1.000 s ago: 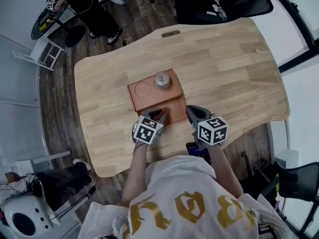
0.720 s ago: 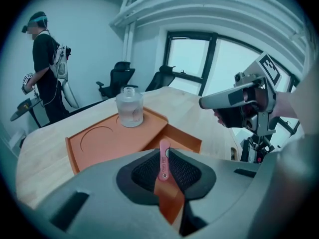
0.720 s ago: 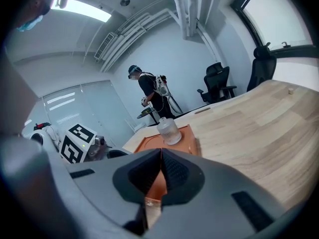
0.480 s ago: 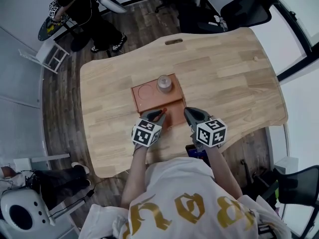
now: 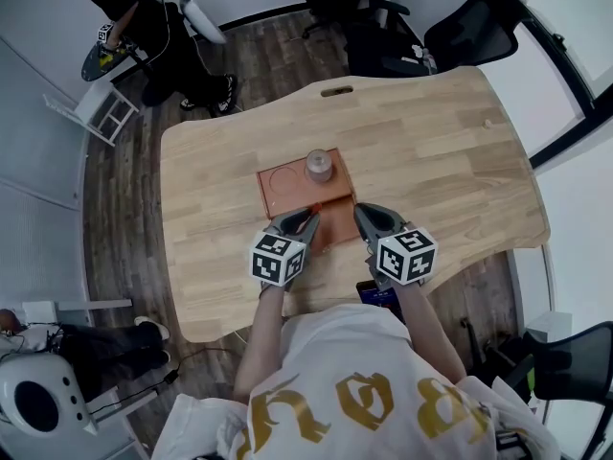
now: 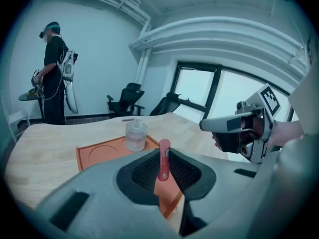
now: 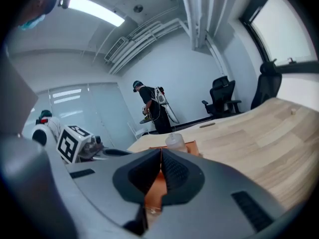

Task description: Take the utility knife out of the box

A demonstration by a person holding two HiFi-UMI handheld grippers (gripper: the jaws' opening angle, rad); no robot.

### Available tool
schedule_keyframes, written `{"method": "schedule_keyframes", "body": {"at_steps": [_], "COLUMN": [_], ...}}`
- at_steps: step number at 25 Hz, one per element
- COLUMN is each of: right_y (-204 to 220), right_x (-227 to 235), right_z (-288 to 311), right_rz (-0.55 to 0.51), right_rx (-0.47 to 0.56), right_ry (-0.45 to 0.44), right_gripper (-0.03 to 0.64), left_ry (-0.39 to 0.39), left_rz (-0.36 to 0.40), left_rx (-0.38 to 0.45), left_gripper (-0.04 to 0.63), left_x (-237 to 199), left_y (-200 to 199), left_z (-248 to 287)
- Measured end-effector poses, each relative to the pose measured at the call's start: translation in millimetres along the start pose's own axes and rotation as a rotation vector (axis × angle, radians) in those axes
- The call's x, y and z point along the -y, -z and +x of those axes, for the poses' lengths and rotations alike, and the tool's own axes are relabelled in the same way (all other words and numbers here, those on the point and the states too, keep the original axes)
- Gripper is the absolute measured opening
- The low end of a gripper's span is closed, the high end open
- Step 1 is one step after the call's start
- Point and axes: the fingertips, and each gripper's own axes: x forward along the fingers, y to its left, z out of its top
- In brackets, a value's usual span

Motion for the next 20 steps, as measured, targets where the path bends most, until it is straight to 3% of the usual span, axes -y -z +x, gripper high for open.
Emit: {"method": "schedule_keyframes", "body": {"at_steps": [2, 10, 20], "right_y": [-1.6, -27.1, -45.0], "right_x": [-4.1, -8.0, -29.9], "right_z": [-2.0, -18.8, -24.2], "right_rz": [-0.059, -0.126, -0.16], "right_rx": [-0.005, 0.091, 0.15], "right_ry": [0.015, 0.091, 0.083], "right_gripper": [0.012, 0.012, 0.011], "left_ry": [-0.021, -0.062, -0.094], "left_rz": [0.001, -0.075, -0.023], "left_rx": [0.047, 0.327, 0.374], "left_gripper": [0.055, 0.055, 0.055], "left_x": [-1.2, 0.3, 5.5], "left_y": [-11.6, -59.1, -64.3], "left_z": [-7.7, -57.3, -86.4]}}
